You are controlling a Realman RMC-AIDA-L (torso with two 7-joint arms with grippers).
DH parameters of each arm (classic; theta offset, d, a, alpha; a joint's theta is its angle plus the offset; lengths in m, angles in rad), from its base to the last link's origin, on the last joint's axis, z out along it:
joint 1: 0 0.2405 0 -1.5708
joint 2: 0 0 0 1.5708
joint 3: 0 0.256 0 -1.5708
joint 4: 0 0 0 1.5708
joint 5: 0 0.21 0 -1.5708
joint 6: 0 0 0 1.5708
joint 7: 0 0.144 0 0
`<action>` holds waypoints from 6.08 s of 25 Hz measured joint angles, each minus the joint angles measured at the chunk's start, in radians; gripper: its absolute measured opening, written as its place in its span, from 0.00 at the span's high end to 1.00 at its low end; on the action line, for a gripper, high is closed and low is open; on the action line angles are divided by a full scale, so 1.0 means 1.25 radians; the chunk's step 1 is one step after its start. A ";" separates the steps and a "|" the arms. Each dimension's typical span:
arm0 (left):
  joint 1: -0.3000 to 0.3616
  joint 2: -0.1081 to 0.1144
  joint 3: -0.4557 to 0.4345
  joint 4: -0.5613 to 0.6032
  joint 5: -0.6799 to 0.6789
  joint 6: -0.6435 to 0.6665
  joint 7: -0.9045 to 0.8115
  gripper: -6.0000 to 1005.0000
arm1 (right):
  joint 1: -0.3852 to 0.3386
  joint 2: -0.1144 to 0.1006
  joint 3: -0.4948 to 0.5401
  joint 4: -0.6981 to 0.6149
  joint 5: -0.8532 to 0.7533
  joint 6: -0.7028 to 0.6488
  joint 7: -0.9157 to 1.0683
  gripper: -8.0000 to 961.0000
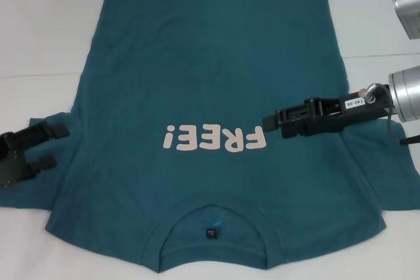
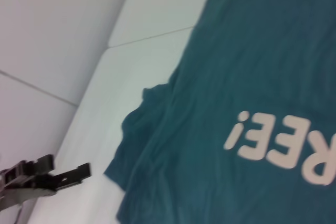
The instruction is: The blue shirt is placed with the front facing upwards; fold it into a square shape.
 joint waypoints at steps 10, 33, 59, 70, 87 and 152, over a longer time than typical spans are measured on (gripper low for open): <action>-0.021 0.013 0.004 -0.012 0.008 -0.144 -0.031 0.10 | 0.040 -0.025 -0.002 0.010 -0.040 0.020 0.052 0.24; -0.114 0.052 0.033 -0.155 0.100 -0.464 0.026 0.12 | 0.066 -0.018 -0.011 0.015 -0.053 0.025 0.065 0.24; -0.126 0.050 0.093 -0.206 0.101 -0.554 0.040 0.13 | 0.059 -0.020 -0.006 0.015 -0.053 0.034 0.065 0.24; -0.131 0.047 0.134 -0.210 0.101 -0.547 0.045 0.14 | 0.056 -0.020 -0.005 0.015 -0.053 0.034 0.065 0.24; -0.135 0.047 0.152 -0.204 0.104 -0.532 0.045 0.17 | 0.055 -0.021 -0.004 0.015 -0.049 0.034 0.065 0.24; -0.203 0.072 0.203 0.060 0.355 -0.321 -0.201 0.99 | 0.047 -0.022 0.017 0.016 -0.048 0.036 0.065 0.24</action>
